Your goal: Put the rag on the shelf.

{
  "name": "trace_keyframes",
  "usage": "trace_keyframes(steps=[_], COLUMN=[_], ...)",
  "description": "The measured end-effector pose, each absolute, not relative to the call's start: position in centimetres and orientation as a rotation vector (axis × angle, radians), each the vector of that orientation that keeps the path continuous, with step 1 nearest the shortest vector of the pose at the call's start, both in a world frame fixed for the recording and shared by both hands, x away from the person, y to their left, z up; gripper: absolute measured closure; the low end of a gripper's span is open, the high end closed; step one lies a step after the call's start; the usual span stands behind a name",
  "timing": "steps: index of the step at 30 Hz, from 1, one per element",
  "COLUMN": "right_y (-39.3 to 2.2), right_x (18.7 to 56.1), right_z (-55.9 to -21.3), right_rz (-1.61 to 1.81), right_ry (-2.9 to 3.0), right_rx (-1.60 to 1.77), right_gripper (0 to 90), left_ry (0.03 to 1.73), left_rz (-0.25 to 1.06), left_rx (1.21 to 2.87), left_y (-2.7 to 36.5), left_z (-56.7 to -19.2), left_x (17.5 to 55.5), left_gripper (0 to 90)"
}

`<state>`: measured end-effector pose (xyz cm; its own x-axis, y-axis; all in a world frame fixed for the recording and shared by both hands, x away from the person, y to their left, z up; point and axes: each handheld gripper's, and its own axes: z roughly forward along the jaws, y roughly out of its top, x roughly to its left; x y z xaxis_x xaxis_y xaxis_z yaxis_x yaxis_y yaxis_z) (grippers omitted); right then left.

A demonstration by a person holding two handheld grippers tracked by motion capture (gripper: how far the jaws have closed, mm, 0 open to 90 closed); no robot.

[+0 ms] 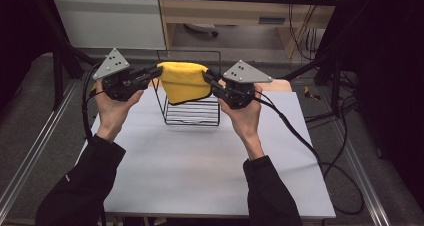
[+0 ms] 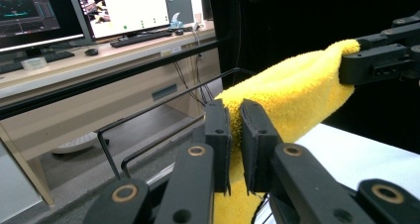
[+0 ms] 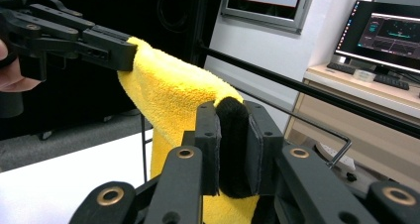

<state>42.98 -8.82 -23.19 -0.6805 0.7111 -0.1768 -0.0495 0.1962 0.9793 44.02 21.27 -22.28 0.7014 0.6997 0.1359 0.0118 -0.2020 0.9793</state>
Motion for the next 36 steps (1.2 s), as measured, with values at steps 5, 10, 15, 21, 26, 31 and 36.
trace_keyframes(steps=[5,10,15,21,26,31,36], right_y=[-9.0,-9.1,-9.2,-9.1,-8.9,-8.8,-8.9], right_x=[43.5,44.6,45.3,45.2,44.8,45.0,44.2], right_z=[-22.4,-20.6,-19.4,-19.8,-21.2,-22.5,-23.5], right_rz=[1.564,1.557,1.564,1.528,1.517,1.499,1.5], right_ry=[1.809,1.771,1.744,1.77,1.807,1.819,1.846], right_rx=[0.63,0.648,0.658,0.643,0.644,0.651,0.663], right_gripper=[78.7,78.9,78.9,78.8,78.6,78.6,78.3], left_ry=[0.589,0.599,0.606,0.609,0.618,0.62,0.628], left_rz=[0.714,0.725,0.734,0.718,0.682,0.673,0.638], left_rx=[1.636,1.596,1.583,1.591,1.621,1.637,1.679], left_y=[21.0,20.6,20.4,20.6,21.0,20.9,21.0], left_z=[-21.0,-19.4,-18.5,-19.7,-21.4,-22.4,-23.4], left_x=[44.5,45.0,45.5,45.4,45.3,45.3,44.7], left_gripper=[83.2,83.4,83.4,83.3,83.1,83.1,82.2])
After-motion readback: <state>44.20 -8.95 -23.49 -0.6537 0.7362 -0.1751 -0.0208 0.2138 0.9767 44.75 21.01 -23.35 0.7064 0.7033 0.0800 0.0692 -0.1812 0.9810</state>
